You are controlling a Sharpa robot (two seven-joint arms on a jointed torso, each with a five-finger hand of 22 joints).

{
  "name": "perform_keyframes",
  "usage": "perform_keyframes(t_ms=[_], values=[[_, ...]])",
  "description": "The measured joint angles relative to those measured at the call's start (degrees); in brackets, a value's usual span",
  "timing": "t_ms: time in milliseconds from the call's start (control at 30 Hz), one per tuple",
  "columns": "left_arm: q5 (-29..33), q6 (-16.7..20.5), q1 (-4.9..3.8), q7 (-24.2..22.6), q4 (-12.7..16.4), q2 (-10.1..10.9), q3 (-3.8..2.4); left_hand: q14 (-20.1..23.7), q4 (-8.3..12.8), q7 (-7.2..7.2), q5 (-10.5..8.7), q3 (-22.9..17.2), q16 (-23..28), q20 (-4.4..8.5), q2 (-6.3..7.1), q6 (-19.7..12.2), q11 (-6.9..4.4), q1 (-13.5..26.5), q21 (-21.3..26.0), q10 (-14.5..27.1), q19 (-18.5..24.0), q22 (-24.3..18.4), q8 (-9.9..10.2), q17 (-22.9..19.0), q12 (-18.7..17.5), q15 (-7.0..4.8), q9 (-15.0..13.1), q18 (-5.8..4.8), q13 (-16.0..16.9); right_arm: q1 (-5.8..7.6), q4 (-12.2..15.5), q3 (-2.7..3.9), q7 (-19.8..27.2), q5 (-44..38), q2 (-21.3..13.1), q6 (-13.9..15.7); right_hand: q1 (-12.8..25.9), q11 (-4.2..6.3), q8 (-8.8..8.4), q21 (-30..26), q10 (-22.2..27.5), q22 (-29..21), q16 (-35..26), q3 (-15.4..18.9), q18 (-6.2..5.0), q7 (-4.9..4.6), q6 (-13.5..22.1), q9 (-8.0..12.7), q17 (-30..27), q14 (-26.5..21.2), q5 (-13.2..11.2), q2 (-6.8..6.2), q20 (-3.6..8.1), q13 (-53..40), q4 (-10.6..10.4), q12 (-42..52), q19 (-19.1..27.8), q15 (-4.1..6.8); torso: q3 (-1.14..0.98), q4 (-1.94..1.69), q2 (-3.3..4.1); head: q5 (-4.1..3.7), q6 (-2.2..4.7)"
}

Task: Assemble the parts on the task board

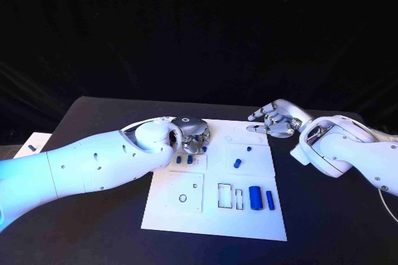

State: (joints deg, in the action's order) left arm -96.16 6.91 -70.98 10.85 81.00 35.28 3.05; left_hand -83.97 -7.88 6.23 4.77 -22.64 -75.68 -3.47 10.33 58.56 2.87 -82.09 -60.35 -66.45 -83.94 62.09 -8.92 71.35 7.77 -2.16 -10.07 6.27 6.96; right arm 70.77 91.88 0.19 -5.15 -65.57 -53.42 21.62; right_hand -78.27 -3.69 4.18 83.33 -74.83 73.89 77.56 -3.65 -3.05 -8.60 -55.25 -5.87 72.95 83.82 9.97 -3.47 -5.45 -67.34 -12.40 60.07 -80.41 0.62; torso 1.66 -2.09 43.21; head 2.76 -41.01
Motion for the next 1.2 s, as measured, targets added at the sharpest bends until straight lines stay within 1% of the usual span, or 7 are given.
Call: perform_keyframes(t_ms=[200,300,367,700,767,967,1200], values=[[-0.18,-0.37,0.1,0.24,-0.27,-0.42,-0.01,0.0,0.11,-0.29,0.0,-0.43,0.0,0.0,0.0,0.35,0.0,0.0,0.24,-0.41,0.0,0.0,0.23,-0.08,-0.29,0.0,0.06,0.0,-0.15,0.0,0.01,0.0,0.0,0.0,0.02,0.0,0.0,0.0,0.0,0.0,0.0,0.0,0.0,0.16,0.0,0.0,0.0,0.0,0.0,0.0,0.0,0.0,0.0,0.0,0.16,0.0,0.0,0.0,0.0,0.02,0.0,0.04,-0.01],[-0.25,-0.54,0.16,0.27,-0.33,-0.55,-0.03,0.0,0.16,-0.21,0.0,-0.79,0.0,0.0,0.0,0.62,-0.2,0.0,0.24,-0.61,0.0,0.0,0.22,-0.12,-0.29,0.0,0.08,0.01,-0.19,0.0,0.03,0.0,0.0,0.0,0.03,-0.01,0.0,0.0,0.0,0.0,0.0,0.0,0.0,0.16,0.0,0.0,0.0,0.01,0.0,0.0,0.0,0.0,0.0,0.0,0.16,0.0,0.0,0.0,0.0,0.03,0.0,0.07,-0.01],[-0.29,-0.62,0.16,0.29,-0.39,-0.62,-0.06,0.0,0.16,-0.21,0.0,-0.79,0.0,0.02,0.0,0.62,-0.03,0.0,0.24,-0.83,-0.02,0.0,0.22,-0.12,-0.34,0.0,0.08,0.01,-0.25,0.0,0.04,0.0,0.0,0.0,0.03,-0.01,0.0,0.0,0.0,0.0,0.0,0.0,0.0,0.16,0.0,0.0,0.0,0.01,0.0,0.0,0.0,0.0,0.0,0.0,0.16,0.0,0.0,0.0,-0.01,0.04,0.0,0.08,-0.01],[-0.4,-1.05,0.16,0.34,-0.43,-0.84,-0.14,-0.12,0.46,-0.29,0.0,-1.1,-0.22,0.21,0.0,0.96,-0.14,0.0,0.24,-0.96,-0.21,-0.05,0.45,-0.28,-0.8,-0.12,0.17,0.01,-0.4,0.0,0.1,0.0,0.0,0.0,0.03,-0.01,0.0,0.0,0.0,0.0,0.0,0.0,0.0,0.16,0.0,0.0,0.0,0.01,0.0,0.0,0.0,0.0,0.0,0.0,0.16,0.0,0.0,0.0,-0.03,0.02,0.01,0.04,-0.07],[-0.4,-1.15,0.16,0.34,-0.43,-0.89,-0.16,0.01,0.7,-0.4,0.0,-1.65,-0.22,0.34,-0.35,1.23,-0.12,-0.17,0.24,-1.34,-0.07,-0.03,0.45,-0.35,-1.14,-0.41,0.23,0.01,-0.5,0.0,0.11,0.0,0.0,0.0,0.03,-0.01,0.0,0.0,0.0,0.0,0.0,0.0,0.0,0.16,0.0,0.0,0.0,-0.01,0.0,0.0,0.0,0.0,0.0,0.0,0.16,0.0,0.0,0.0,-0.03,0.02,0.01,0.04,-0.09],[-0.4,-1.51,0.13,0.32,-0.53,-1.02,-0.21,0.01,2.17,-0.3,0.0,-3.91,-0.5,0.42,-1.77,2.8,-0.39,-1.31,0.24,-2.97,0.01,0.59,0.68,-0.42,-1.8,-0.41,0.25,0.01,-0.74,0.0,0.17,0.0,0.0,0.0,0.03,-0.01,0.0,0.0,0.0,0.0,0.0,0.0,0.0,0.16,0.0,0.0,0.0,-0.03,0.0,0.0,0.0,0.0,0.0,0.0,0.16,0.0,0.0,0.0,-0.03,0.02,0.01,0.08,-0.14],[-0.4,-1.87,0.11,0.23,-0.65,-1.11,-0.27,0.01,4.36,0.1,-0.03,-6.89,-1.16,0.42,-2.44,4.41,-0.31,-1.64,-0.16,-5.01,0.01,1.27,0.92,-0.52,-2.68,-0.4,0.44,0.02,-1.15,0.0,0.2,0.0,0.0,0.0,0.01,-0.02,0.0,0.0,0.0,0.0,0.0,0.0,0.0,0.16,0.0,0.0,0.0,-0.03,0.0,0.0,0.0,0.0,0.0,0.0,0.16,0.0,0.0,0.0,-0.03,0.03,0.0,0.09,-0.18]])
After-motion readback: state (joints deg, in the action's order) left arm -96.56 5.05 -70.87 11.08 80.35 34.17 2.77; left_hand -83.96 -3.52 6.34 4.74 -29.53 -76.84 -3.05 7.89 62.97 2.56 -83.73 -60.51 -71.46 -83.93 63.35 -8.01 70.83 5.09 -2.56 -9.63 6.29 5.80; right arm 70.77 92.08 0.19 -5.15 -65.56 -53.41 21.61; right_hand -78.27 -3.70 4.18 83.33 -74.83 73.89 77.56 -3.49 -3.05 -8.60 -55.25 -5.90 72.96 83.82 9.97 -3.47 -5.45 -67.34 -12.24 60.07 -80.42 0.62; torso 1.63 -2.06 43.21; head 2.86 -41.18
